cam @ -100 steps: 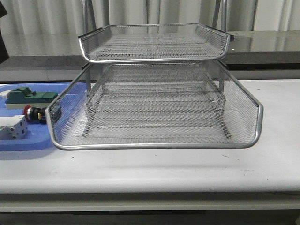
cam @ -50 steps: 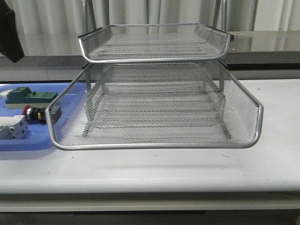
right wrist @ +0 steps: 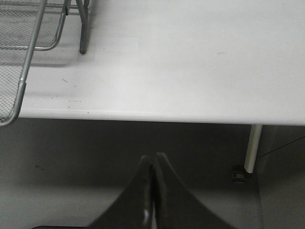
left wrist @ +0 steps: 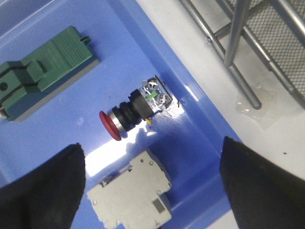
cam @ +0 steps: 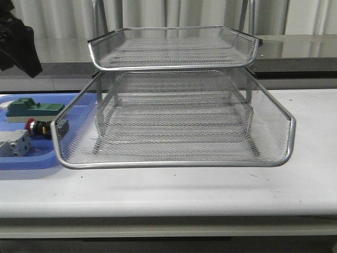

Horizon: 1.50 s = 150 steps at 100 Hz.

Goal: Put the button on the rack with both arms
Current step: 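Lower the left gripper into the blue tray and grasp the red push button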

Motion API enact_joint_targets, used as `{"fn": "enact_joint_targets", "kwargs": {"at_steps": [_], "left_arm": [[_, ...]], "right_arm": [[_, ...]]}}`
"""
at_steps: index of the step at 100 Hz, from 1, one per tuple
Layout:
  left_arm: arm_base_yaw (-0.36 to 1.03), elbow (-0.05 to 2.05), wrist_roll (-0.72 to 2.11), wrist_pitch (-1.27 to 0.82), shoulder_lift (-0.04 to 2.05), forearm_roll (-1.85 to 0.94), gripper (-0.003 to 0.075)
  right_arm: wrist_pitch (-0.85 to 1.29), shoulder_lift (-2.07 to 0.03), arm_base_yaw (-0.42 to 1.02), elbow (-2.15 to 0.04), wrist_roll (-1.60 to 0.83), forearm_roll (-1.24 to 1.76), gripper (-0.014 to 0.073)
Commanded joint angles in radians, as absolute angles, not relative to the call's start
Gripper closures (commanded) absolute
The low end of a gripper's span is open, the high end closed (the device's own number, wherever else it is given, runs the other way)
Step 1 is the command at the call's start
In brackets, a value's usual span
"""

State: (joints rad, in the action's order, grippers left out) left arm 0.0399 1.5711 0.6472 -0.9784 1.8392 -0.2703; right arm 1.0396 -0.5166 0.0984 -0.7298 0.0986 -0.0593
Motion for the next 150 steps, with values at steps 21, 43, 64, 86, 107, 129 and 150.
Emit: {"fn": "enact_joint_targets", "kwargs": {"at_steps": [21,43,64,86,107,129,150], "left_arm": [[0.048,1.827,0.797,-1.046,2.000,-0.298,0.0172],[0.048,1.910,0.947,-1.101,2.099,-0.298,0.0172],[0.048,1.910,1.002,-1.106,2.150,-0.298,0.0172],[0.048,1.910,1.013,-1.076,2.158,-0.298,0.0172],[0.059,1.910,1.047,-1.076,2.186,-0.298,0.0172],[0.076,1.910,1.049,-1.055,2.230,-0.290,0.0173],[0.077,1.910,1.049,-1.057,2.244,-0.285,0.0174]], "right_arm": [[0.988,-0.523,0.095,-0.763,0.098,-0.078,0.0662],[0.988,-0.523,0.095,-0.763,0.098,-0.078,0.0662],[0.988,-0.523,0.095,-0.763,0.098,-0.078,0.0662],[0.988,-0.523,0.095,-0.763,0.098,-0.078,0.0662],[0.988,-0.523,0.095,-0.763,0.098,-0.078,0.0662],[0.988,-0.523,0.095,-0.763,0.098,-0.078,0.0662],[0.988,-0.523,0.095,-0.763,0.098,-0.078,0.0662]]}}
